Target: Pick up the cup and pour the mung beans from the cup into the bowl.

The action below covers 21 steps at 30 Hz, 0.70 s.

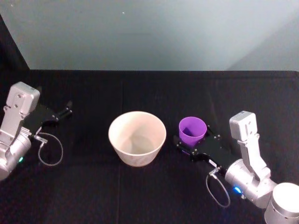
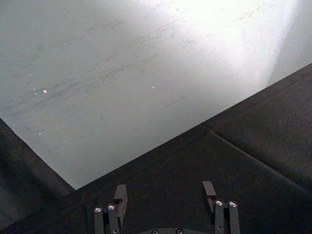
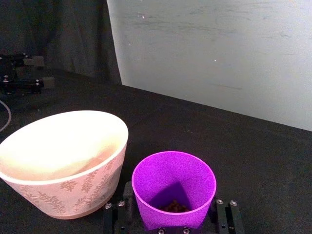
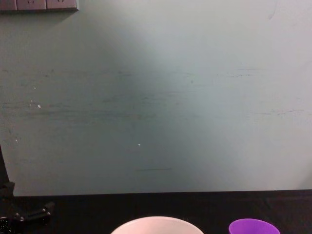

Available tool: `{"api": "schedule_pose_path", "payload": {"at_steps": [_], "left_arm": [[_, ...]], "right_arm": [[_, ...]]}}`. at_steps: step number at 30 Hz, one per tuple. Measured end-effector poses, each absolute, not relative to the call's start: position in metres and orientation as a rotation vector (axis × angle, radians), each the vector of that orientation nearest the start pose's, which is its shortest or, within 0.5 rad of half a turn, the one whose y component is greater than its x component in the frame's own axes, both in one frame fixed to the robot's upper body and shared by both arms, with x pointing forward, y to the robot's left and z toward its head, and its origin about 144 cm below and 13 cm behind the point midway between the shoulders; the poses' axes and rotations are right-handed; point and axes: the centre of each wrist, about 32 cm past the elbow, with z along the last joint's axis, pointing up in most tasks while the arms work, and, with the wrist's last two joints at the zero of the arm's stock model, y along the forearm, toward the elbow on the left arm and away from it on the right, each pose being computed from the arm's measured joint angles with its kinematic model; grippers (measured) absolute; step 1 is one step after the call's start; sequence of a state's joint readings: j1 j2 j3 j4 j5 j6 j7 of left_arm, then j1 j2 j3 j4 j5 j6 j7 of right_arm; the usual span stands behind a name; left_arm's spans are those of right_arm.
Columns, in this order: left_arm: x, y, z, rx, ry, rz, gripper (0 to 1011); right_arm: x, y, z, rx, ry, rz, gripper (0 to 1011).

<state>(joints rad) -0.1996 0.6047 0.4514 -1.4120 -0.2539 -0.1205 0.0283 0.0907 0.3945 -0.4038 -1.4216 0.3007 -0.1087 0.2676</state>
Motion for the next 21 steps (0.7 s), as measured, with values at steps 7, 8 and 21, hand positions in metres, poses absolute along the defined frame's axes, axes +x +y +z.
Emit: {"api": "schedule_pose_path", "payload": {"at_steps": [7,8,21], "left_arm": [[0.489,0.310,1.140,0.304,-0.285,1.248,1000],[0.489,0.310,1.140,0.304,-0.285,1.248,1000],[0.489,0.310,1.140,0.304,-0.285,1.248,1000]], "right_arm": [[0.460,-0.242,1.102,-0.138,-0.008,-0.974,755],[0.460,-0.243,1.104,-0.133,-0.012,-0.972,742],[0.463,-0.246,1.149,-0.092,-0.058,-0.944,723]]}}
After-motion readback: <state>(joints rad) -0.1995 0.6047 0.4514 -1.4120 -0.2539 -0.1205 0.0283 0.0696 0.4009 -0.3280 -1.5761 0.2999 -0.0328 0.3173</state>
